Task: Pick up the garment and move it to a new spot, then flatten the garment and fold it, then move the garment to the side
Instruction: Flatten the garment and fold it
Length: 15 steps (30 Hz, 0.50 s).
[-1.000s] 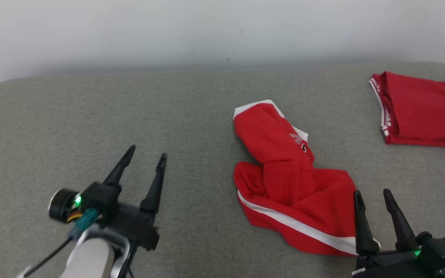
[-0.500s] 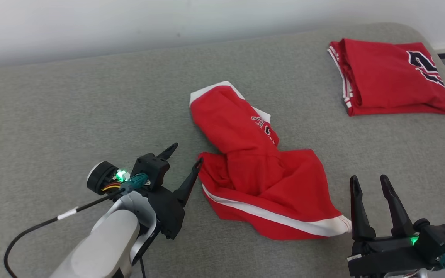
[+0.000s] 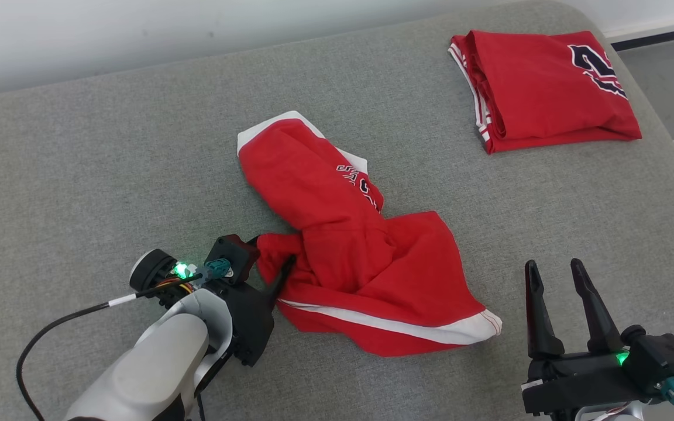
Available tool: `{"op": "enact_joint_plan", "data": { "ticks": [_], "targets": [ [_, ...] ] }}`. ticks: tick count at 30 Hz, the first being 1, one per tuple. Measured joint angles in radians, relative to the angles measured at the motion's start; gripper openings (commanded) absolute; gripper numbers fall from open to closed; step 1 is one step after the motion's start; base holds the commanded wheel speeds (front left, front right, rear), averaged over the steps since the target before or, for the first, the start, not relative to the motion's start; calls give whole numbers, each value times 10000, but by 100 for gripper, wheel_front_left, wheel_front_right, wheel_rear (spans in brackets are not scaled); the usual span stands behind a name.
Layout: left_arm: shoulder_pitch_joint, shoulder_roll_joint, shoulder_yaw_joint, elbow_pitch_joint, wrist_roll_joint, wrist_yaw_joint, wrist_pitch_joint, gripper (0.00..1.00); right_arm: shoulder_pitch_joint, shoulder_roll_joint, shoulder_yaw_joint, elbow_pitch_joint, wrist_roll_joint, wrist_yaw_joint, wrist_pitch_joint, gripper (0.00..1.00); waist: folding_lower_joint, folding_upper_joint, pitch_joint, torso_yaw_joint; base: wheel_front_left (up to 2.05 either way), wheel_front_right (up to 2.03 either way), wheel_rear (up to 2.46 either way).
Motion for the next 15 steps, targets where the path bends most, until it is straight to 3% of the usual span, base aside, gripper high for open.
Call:
{"op": "enact_joint_plan", "data": {
  "ticks": [1, 8, 15],
  "targets": [
    [-54, -23, -94, 88, -82, 0, -42, 0, 0, 2, -27, -2, -2, 0, -2, 100, 0, 0, -5, -22, 0, 0, 0],
    [-334, -196, 132, 604, -368, 113, -991, 0, 120, 12, -311, -21, -84, 0, -17, 100, -1, 0, -152, 286, 0, 0, 0],
    [260, 15, 922, 211, -826, 717, -1419, 0, 320, -8, -370, 73, -98, 0, -23, 100, -1, 0, -464, 1086, 0, 0, 0]
  ]
}}
